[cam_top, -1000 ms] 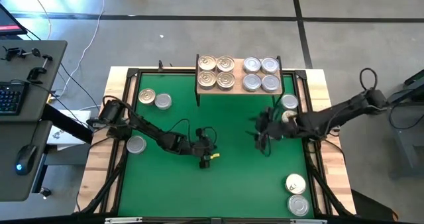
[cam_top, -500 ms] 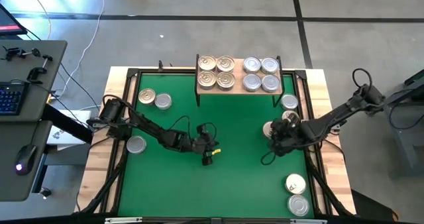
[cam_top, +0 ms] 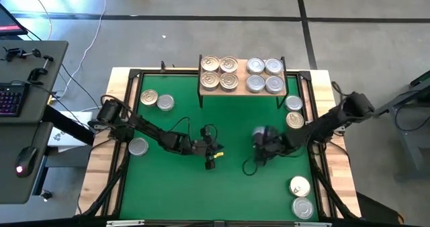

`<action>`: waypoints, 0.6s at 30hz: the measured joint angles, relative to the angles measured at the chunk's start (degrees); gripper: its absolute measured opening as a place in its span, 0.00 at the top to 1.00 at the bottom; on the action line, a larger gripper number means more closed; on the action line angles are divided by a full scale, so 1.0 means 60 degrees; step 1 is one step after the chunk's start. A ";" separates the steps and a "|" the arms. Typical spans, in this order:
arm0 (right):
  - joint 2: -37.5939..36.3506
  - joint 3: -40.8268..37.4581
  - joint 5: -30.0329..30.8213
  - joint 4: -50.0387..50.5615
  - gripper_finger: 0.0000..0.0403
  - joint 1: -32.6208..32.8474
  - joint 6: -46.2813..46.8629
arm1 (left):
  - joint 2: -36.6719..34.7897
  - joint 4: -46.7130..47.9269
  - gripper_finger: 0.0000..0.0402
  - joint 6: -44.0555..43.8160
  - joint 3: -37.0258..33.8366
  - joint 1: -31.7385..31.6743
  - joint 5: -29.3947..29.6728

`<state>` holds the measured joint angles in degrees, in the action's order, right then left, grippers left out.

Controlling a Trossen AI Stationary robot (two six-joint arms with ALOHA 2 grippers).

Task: Stack canned seafood by type on shelf
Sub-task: Stack the blue pink tuna can on top of the blue pink tuna can on the shelf

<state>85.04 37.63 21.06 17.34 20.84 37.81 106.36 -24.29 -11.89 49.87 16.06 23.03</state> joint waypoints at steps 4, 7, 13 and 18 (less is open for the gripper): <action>0.0457 0.0101 -0.0709 -0.4143 0.98 -0.0102 -0.2339 | -0.0635 0.0028 1.00 0.0086 0.0000 0.0146 0.0020; 0.0385 0.0087 -0.0827 -0.5227 0.99 -0.0082 -0.3378 | -0.0932 0.0067 1.00 0.0255 -0.0004 0.0203 0.0053; -0.0726 0.0090 0.0240 -0.3837 1.00 0.0198 -0.3297 | -0.1030 0.0364 1.00 0.0219 -0.0007 0.0203 0.0075; -0.1488 0.0108 0.0113 -0.2393 1.00 0.0496 -0.2094 | -0.0863 0.0460 1.00 -0.0079 -0.0018 0.0160 -0.0008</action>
<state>76.12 38.28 21.74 2.98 23.82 25.24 101.18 -21.53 -12.36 49.76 17.02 22.98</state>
